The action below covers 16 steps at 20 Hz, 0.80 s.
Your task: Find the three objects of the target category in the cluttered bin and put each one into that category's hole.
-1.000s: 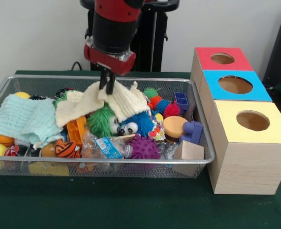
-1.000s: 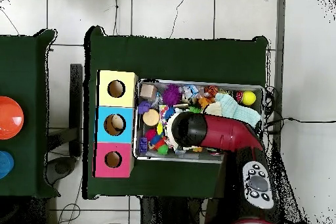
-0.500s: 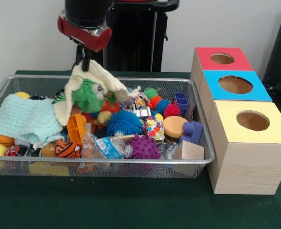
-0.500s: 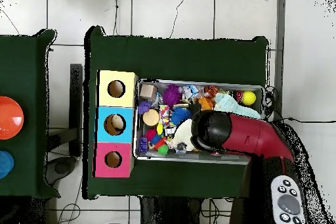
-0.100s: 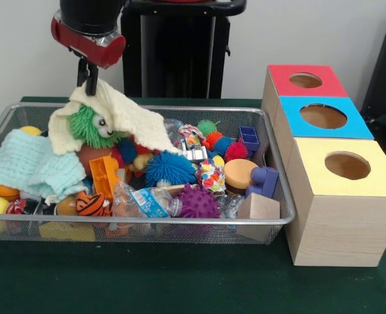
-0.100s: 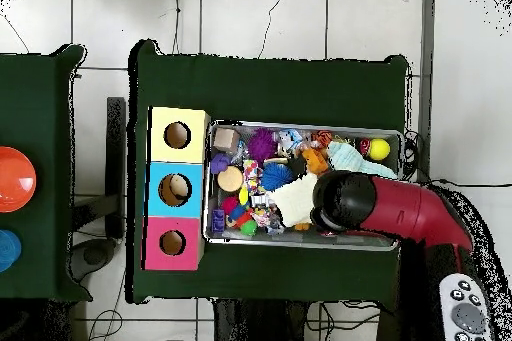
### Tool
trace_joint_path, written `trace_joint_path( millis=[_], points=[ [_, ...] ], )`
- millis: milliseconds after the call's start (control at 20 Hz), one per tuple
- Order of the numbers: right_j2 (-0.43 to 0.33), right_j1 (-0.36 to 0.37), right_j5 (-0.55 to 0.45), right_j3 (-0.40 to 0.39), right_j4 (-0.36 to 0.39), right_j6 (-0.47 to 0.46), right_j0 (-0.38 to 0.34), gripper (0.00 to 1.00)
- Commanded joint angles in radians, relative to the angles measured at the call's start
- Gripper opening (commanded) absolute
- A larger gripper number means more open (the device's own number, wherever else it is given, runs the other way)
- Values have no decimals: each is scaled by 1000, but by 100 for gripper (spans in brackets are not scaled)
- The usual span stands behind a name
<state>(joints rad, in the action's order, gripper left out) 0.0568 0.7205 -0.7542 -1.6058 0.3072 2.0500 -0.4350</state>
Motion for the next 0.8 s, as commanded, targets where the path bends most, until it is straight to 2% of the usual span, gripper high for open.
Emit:
trace_joint_path(
  millis=[50,250,550,600,800],
  points=[
    [-131,-60,73,0,78,-172,-38,0],
    [-148,-90,162,-31,97,-125,-52,0],
    [-160,-95,184,-29,123,-118,-62,0],
    [-164,-92,209,-30,141,-115,-63,100],
    [-162,-94,194,-17,149,-114,-54,100]
  ],
)
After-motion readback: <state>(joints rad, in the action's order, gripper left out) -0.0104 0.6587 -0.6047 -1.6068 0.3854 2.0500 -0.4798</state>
